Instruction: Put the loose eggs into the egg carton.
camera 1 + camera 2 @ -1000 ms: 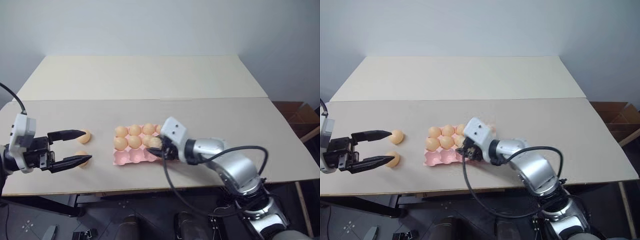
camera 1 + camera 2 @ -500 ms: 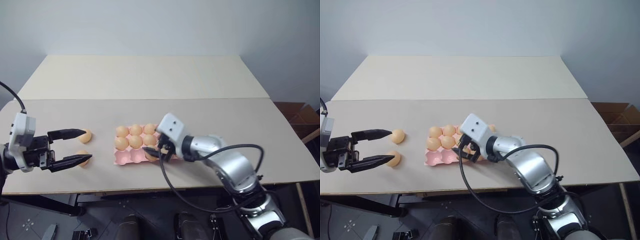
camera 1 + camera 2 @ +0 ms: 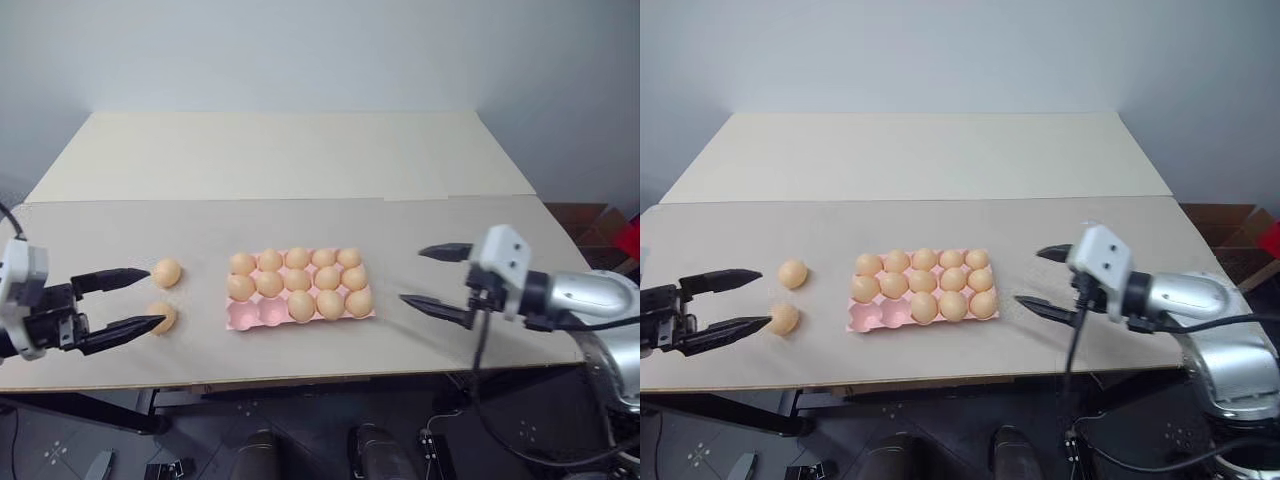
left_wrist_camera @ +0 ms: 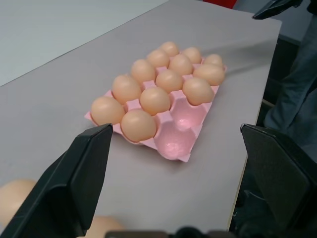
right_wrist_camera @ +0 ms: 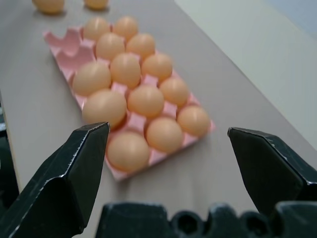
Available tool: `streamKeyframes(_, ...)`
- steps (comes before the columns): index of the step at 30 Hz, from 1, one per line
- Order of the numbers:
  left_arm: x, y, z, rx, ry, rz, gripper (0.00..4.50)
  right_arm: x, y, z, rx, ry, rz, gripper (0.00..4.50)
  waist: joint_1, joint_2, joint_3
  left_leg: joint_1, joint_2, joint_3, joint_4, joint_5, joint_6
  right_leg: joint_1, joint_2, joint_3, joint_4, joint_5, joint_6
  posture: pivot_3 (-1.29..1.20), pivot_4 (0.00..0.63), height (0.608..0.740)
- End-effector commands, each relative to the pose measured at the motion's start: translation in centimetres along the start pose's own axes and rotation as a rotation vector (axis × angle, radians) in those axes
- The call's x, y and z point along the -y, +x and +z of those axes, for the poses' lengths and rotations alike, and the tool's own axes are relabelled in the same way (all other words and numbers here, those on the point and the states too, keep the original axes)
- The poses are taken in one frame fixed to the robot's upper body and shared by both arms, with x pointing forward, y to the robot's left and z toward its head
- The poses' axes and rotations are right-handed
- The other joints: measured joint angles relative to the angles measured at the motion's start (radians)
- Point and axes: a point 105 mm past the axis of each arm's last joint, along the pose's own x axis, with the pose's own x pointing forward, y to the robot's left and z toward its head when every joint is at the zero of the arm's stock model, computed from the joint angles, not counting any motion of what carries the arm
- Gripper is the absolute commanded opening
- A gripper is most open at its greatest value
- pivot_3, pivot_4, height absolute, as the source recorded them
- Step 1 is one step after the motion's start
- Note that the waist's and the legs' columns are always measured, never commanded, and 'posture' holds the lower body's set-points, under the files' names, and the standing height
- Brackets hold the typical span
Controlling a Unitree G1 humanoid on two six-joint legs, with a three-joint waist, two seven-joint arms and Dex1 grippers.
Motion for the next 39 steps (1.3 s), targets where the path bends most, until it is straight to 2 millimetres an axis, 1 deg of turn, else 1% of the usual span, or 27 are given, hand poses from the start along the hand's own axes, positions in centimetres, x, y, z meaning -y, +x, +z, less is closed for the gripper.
streamKeyframes(1, 0.2, -0.8, 0.5, 0.005, 0.031, 0.042, 4.5, 0.1, -1.7, -0.6, 0.004, -0.031, 0.028, 4.47, 0.001, 0.0, 0.0, 0.0, 0.0, 0.0, 0.0, 0.0, 0.0, 0.0, 0.0, 0.0, 0.0, 0.0, 0.0, 0.0, 0.15, 0.74)
streamKeyframes(3, 0.3, -0.8, 0.2, -0.003, 0.029, 0.047, 4.5, -0.1, -1.9, -0.8, 0.011, -0.009, 0.045, 4.47, 0.001, 0.0, 0.0, 0.0, 0.0, 0.0, 0.0, 0.0, 0.0, 0.0, 0.0, 0.0, 0.0, 0.0, 0.0, 0.0, 0.15, 0.74)
streamKeyframes(5, 0.3, -0.7, 0.2, 0.004, 0.028, 0.064, 4.5, 0.2, -1.7, -0.5, 0.026, -0.005, 0.038, 4.47, 0.001, 0.0, 0.0, 0.001, 0.0, 0.0, 0.0, 0.0, 0.0, 0.0, 0.0, 0.001, 0.0, 0.0, 0.0, 0.0, 0.15, 0.74)
streamKeyframes(6, 0.1, -0.8, 0.1, 0.004, 0.027, 0.094, 4.5, 0.3, -1.6, -0.2, 0.037, -0.003, 0.037, 4.47, 0.001, 0.0, 0.0, 0.001, 0.0, 0.0, 0.0, 0.0, 0.0, 0.0, 0.0, 0.001, 0.0, 0.0, -0.001, 0.0, 0.15, 0.74)
streamKeyframes(9, -1.6, -1.2, -0.8, -0.025, -0.001, 0.269, 4.5, 0.8, -1.4, 0.6, 0.067, -0.002, 0.039, 4.47, 0.002, 0.0, 0.0, 0.001, 0.0, 0.0, 0.0, 0.0, 0.0, 0.0, 0.0, 0.002, 0.0, 0.0, -0.001, 0.0, 0.15, 0.74)
streamKeyframes(11, -2.3, -1.8, -2.0, -0.07, -0.064, 0.365, 4.5, 0.9, -1.3, 0.8, 0.064, -0.016, 0.041, 4.47, 0.002, 0.0, 0.0, 0.001, 0.0, 0.0, 0.0, 0.0, 0.0, 0.0, 0.0, 0.002, 0.0, 0.0, 0.0, 0.0, 0.15, 0.74)
streamKeyframes(13, -2.2, -2.2, -3.4, -0.127, -0.143, 0.441, 4.5, 0.9, -1.3, 0.9, 0.062, -0.029, 0.045, 4.47, 0.002, 0.0, 0.0, 0.0, 0.0, 0.0, 0.0, 0.0, 0.0, 0.0, 0.0, 0.002, 0.0, 0.001, 0.001, 0.0, 0.15, 0.74)
streamKeyframes(15, -1.1, -2.3, -4.3, -0.154, -0.177, 0.434, 4.5, 0.9, -1.3, 1.1, 0.067, -0.033, 0.046, 4.47, 0.001, 0.0, 0.0, 0.0, -0.001, 0.0, 0.0, -0.001, -0.001, 0.0, 0.0, 0.003, -0.001, 0.003, 0.003, 0.0, 0.15, 0.74)
streamKeyframes(17, -0.3, -2.0, -4.7, -0.152, -0.158, 0.409, 4.5, 0.8, -1.2, 1.3, 0.068, -0.041, 0.044, 4.47, 0.002, 0.0, 0.0, 0.0, -0.001, 0.001, 0.0, -0.001, -0.002, 0.0, -0.001, 0.004, -0.001, 0.003, 0.003, 0.0, 0.15, 0.74)
streamKeyframes(19, -0.4, -1.7, -5.0, -0.14, -0.151, 0.426, 4.5, 0.7, -1.1, 1.4, 0.069, -0.045, 0.042, 4.47, 0.007, 0.0, 0.0, 0.0, -0.001, 0.001, 0.0, -0.001, -0.002, 0.0, -0.001, 0.004, -0.001, 0.001, -0.001, 0.0, 0.15, 0.74)
streamKeyframes(21, -0.7, -1.7, -5.2, -0.137, -0.157, 0.449, 4.5, 0.7, -1.1, 1.4, 0.069, -0.045, 0.042, 4.47, 0.016, 0.0, 0.0, 0.001, -0.001, 0.001, 0.0, -0.001, -0.002, 0.0, 0.0, 0.004, -0.001, 0.0, -0.001, 0.0, 0.15, 0.74)
streamKeyframes(24, -0.9, -1.5, -6.2, -0.154, -0.177, 0.476, 4.5, 0.3, -1.0, 1.7, 0.082, -0.051, 0.04, 4.47, 0.021, 0.0, 0.0, 0.001, -0.001, 0.001, 0.0, -0.001, -0.002, 0.0, 0.0, 0.004, 0.0, 0.0, -0.001, 0.0, 0.15, 0.74)
streamKeyframes(27, -1.0, -1.3, -6.5, -0.161, -0.18, 0.482, 4.5, 0.1, -1.0, 1.9, 0.088, -0.052, 0.038, 4.47, 0.022, 0.0, 0.0, 0.001, -0.001, 0.002, 0.0, -0.001, -0.002, -0.001, 0.0, 0.005, -0.001, 0.001, -0.001, 0.0, 0.15, 0.74)
streamKeyframes(28, -1.0, -1.1, -6.6, -0.163, -0.184, 0.485, 4.5, 0.0, -1.0, 1.9, 0.089, -0.052, 0.037, 4.47, 0.023, 0.0, 0.0, 0.0, -0.001, 0.002, 0.0, -0.001, -0.002, -0.001, 0.0, 0.005, -0.001, 0.001, -0.001, 0.0, 0.15, 0.74)
streamKeyframes(32, -1.8, 1.1, -7.3, -0.151, -0.237, 0.486, 4.5, 0.0, -1.1, 2.1, 0.093, -0.056, 0.026, 4.47, 0.028, 0.0, 0.0, 0.001, -0.002, 0.003, 0.0, -0.001, -0.002, 0.0, 0.0, 0.006, -0.001, 0.001, -0.001, 0.0, 0.15, 0.74)
streamKeyframes(34, -3.1, 2.2, -7.9, -0.179, -0.25, 0.525, 4.5, 0.1, -1.1, 2.2, 0.094, -0.058, 0.023, 4.47, 0.029, 0.0, 0.0, 0.002, -0.002, 0.003, 0.0, -0.001, -0.002, 0.001, 0.0, 0.006, -0.001, 0.001, 0.0, 0.0, 0.15, 0.74)
streamKeyframes(36, -3.8, 2.9, -8.3, -0.206, -0.266, 0.533, 4.5, 0.1, -1.1, 2.3, 0.095, -0.06, 0.022, 4.47, 0.026, -0.001, 0.0, 0.002, -0.002, 0.002, 0.0, -0.001, -0.002, 0.001, 0.0, 0.006, 0.0, 0.001, 0.0, 0.0, 0.15, 0.74)
streamKeyframes(39, -3.9, 3.9, -9.0, -0.271, -0.256, 0.496, 3.91, 0.1, -1.2, 2.6, 0.099, -0.067, 0.011, 4.5, 0.017, -0.001, 0.0, 0.002, -0.001, 0.003, 0.0, -0.001, -0.002, 0.001, 0.0, 0.007, 0.0, 0.005, 0.003, 0.0, 0.15, 0.74)
